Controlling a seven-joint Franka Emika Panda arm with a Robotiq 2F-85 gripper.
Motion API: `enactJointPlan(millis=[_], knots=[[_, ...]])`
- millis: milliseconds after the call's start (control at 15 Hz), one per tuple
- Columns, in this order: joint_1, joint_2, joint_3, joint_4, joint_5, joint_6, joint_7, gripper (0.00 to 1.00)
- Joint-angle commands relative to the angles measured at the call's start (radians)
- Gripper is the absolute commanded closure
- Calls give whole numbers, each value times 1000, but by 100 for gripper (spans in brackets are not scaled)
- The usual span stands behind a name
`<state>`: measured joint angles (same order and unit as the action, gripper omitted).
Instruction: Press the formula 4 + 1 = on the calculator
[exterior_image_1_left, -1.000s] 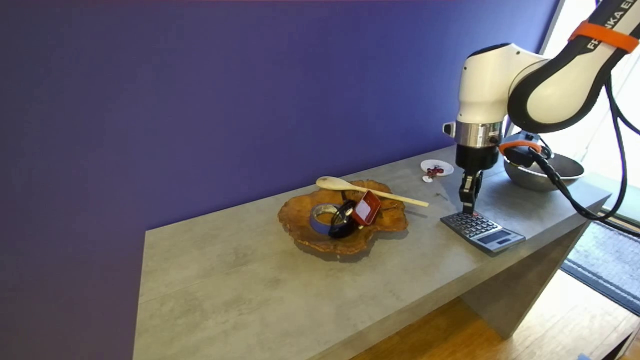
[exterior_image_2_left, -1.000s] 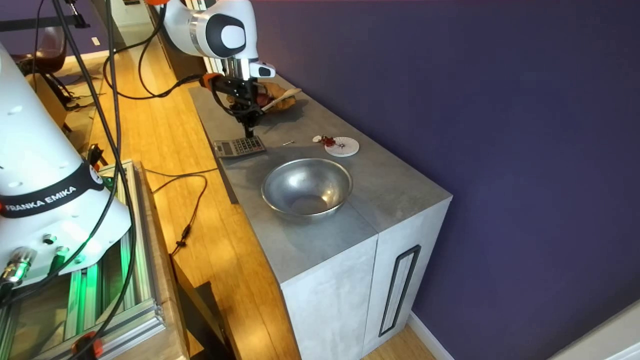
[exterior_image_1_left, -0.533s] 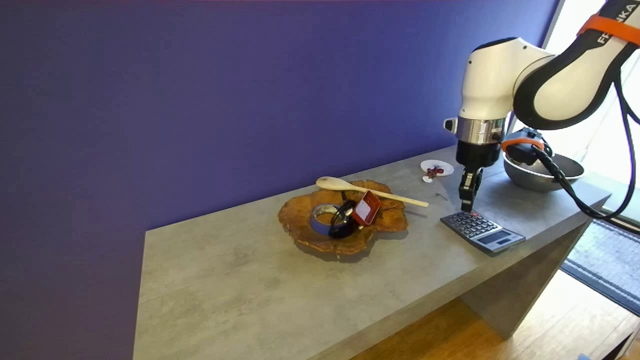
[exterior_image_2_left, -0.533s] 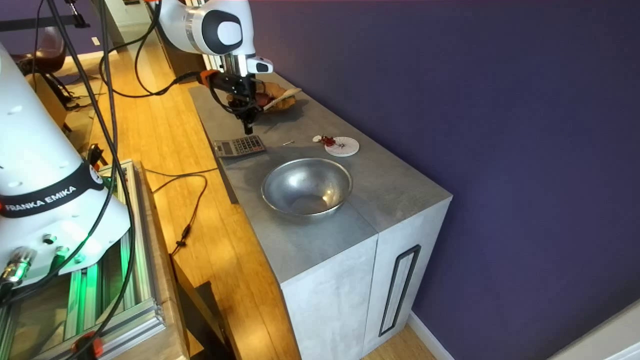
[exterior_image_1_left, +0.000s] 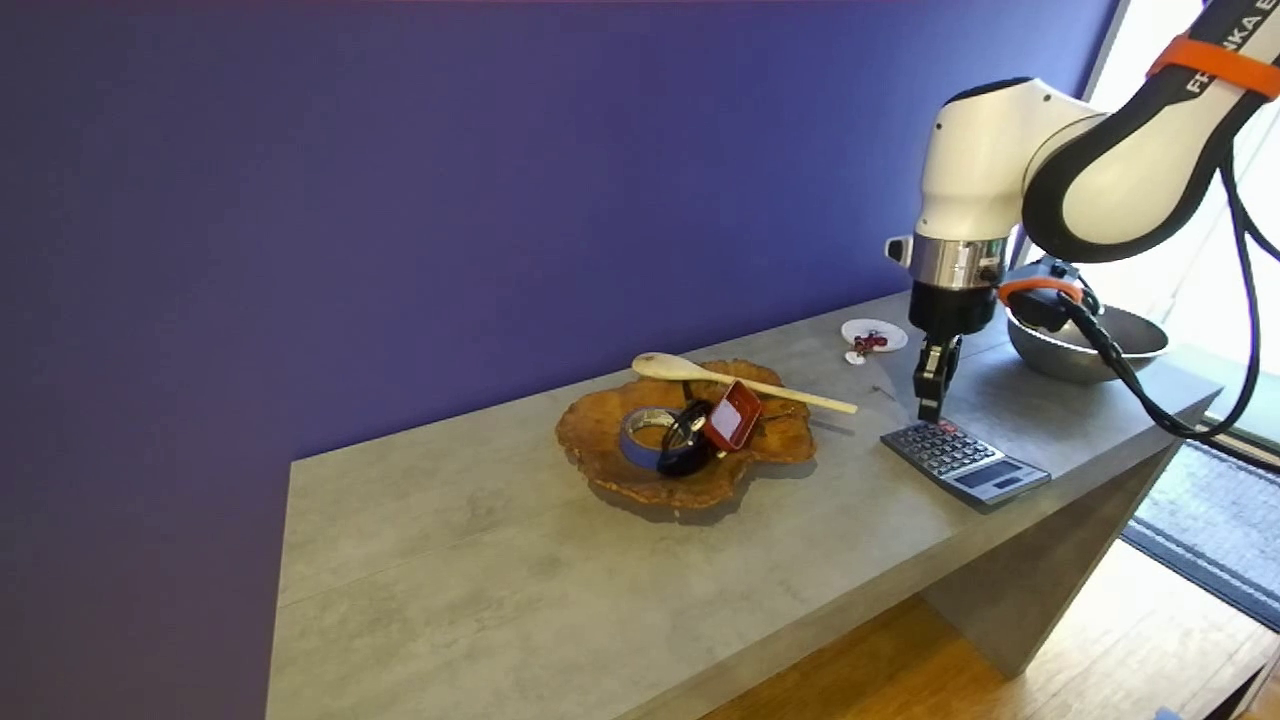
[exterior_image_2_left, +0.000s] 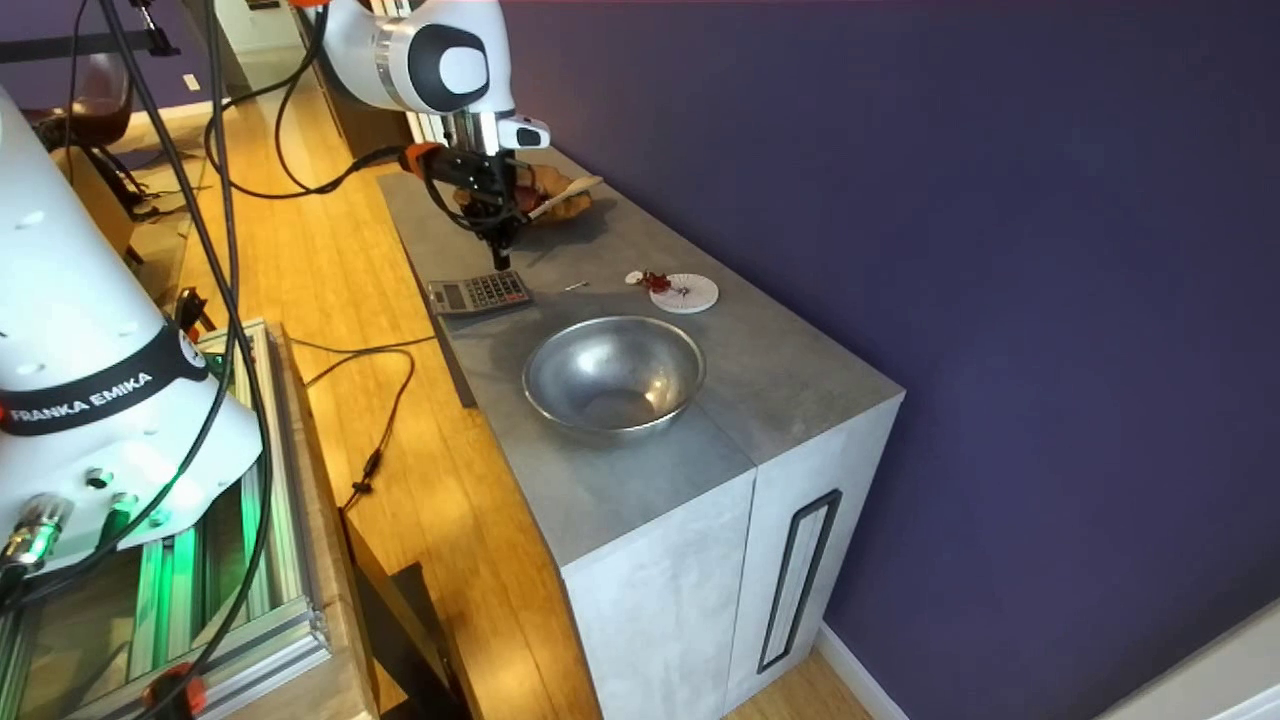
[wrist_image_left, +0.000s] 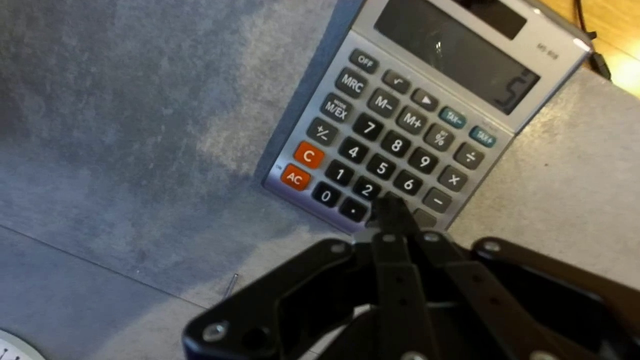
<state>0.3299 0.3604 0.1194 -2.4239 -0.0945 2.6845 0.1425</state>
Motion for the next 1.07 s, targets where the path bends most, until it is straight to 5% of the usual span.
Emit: enactJointPlan(millis=[0,1000], knots=[[-9,38,-1,30,-32,12,-5,100],[8,105,-20,90,-84,-9,-18,100]])
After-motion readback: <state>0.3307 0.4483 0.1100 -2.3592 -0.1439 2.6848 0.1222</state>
